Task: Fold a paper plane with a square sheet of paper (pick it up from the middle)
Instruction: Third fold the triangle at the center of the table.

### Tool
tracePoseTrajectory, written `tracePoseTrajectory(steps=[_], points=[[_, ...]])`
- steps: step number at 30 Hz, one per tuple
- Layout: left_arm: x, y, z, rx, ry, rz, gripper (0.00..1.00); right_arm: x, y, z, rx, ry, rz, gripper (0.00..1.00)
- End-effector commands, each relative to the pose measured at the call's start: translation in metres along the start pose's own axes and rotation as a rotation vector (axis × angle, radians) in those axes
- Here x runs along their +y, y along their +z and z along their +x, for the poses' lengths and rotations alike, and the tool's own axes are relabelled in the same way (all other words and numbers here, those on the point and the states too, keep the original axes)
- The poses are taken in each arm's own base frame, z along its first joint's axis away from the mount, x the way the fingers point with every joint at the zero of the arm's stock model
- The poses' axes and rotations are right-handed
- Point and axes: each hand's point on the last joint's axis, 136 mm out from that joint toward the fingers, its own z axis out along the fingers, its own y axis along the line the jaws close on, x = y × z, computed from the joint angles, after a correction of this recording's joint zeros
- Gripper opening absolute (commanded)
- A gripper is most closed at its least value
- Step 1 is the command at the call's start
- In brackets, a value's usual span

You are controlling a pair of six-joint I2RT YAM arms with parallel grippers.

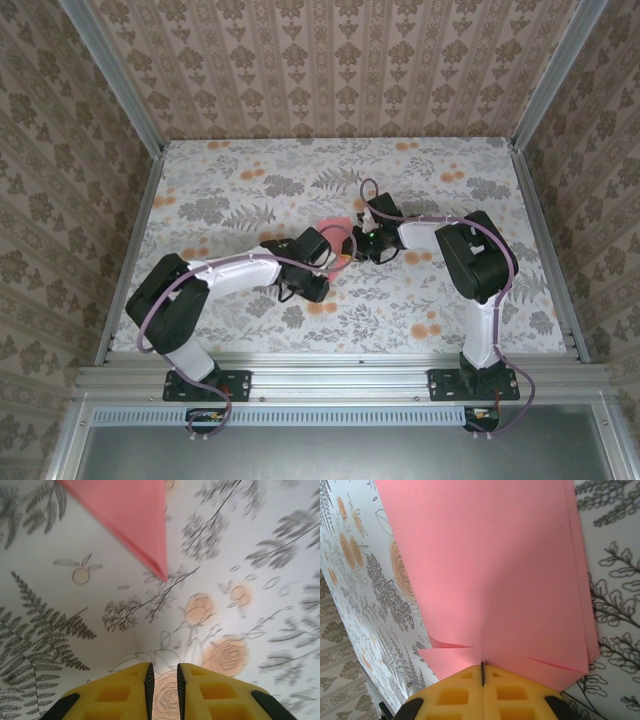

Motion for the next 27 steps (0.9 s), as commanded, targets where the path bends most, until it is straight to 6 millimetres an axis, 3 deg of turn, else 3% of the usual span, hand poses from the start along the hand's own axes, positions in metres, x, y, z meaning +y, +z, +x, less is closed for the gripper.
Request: tracePoseTrajectory(steps=[1, 12, 18, 27], points=[[-0.019, -0.020, -0.031, -0.087, -0.046, 0.122, 0.23, -0.062, 0.016, 0.018, 0.046, 0.088, 0.184, 0.05], [-0.040, 0.010, -0.063, -0.110, -0.058, 0.303, 0.21, -0.054, 0.020, 0.020, 0.075, 0.076, 0.153, 0.05], [-0.025, 0.031, -0.059, -0.075, -0.088, 0.296, 0.20, -0.057, 0.019, 0.021, 0.084, 0.066, 0.171, 0.05], [-0.008, 0.036, -0.057, -0.074, -0.127, 0.297, 0.19, -0.065, 0.019, 0.025, 0.108, 0.045, 0.217, 0.05]])
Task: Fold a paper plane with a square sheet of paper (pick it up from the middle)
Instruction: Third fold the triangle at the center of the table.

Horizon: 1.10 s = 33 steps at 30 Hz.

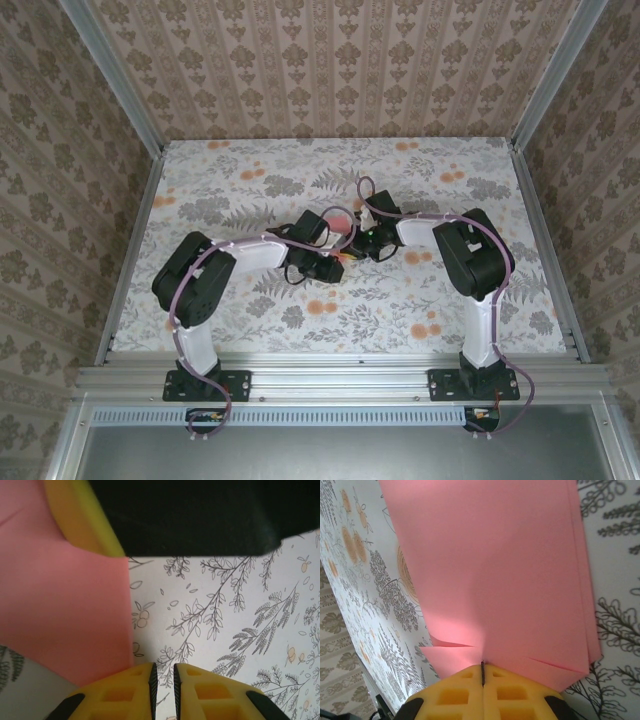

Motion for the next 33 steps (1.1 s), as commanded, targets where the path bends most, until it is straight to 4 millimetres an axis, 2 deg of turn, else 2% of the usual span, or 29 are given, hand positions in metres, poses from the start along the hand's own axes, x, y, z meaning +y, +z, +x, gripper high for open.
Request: tracePoseTrajectory(steps=[1, 16, 22, 29, 33], points=[[0.002, 0.003, 0.001, 0.006, -0.014, 0.023, 0.19, -0.070, 0.015, 0.028, 0.079, 0.094, 0.227, 0.05], [0.038, 0.007, 0.043, 0.081, -0.017, -0.075, 0.19, -0.074, 0.012, 0.030, 0.093, 0.087, 0.245, 0.04], [0.038, -0.004, 0.051, 0.087, -0.012, -0.093, 0.18, -0.078, 0.011, 0.032, 0.098, 0.078, 0.268, 0.04], [0.045, -0.006, 0.069, 0.123, -0.031, -0.118, 0.18, -0.075, 0.010, 0.030, 0.088, 0.077, 0.253, 0.04], [0.041, -0.013, 0.069, 0.113, -0.025, -0.119, 0.18, -0.072, 0.009, 0.029, 0.087, 0.072, 0.248, 0.04]])
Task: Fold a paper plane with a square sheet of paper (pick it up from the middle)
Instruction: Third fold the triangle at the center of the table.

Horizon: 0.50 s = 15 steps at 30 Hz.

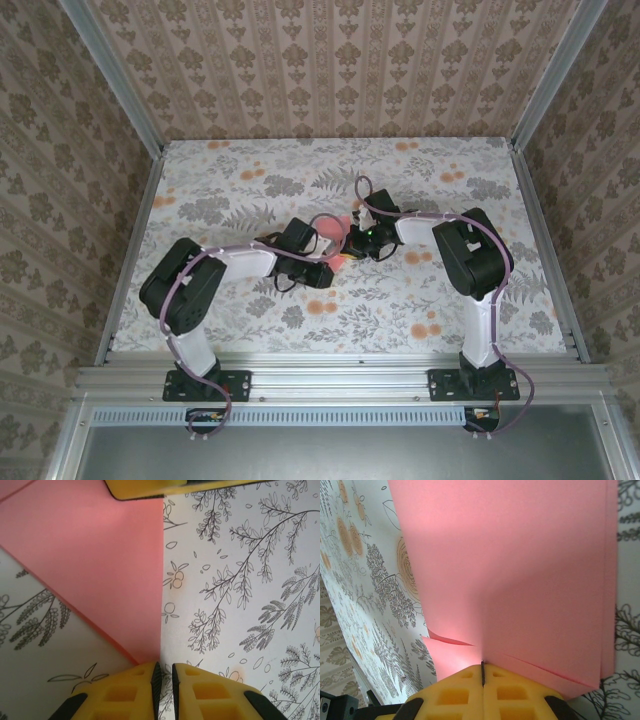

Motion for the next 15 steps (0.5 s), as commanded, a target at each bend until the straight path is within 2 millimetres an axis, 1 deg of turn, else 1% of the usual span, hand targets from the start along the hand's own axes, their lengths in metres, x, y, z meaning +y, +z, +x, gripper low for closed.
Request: tracePoseTrajectory(steps=[1, 4, 10, 13, 15], points=[[0.018, -0.006, 0.046, 0.145, -0.050, -0.078, 0.18, -0.068, 0.011, 0.032, 0.080, 0.108, 0.225, 0.04], [0.003, -0.013, 0.033, 0.100, -0.057, -0.026, 0.18, -0.062, 0.012, 0.031, 0.074, 0.115, 0.190, 0.05], [-0.027, -0.039, -0.013, -0.040, -0.050, 0.057, 0.18, -0.039, 0.009, 0.026, 0.055, 0.126, 0.091, 0.06], [-0.036, -0.052, -0.031, -0.094, -0.036, 0.065, 0.19, -0.027, 0.005, 0.023, 0.046, 0.128, 0.046, 0.09], [-0.039, -0.056, -0.039, -0.112, -0.028, 0.069, 0.20, -0.017, 0.001, 0.019, 0.035, 0.128, 0.015, 0.11]])
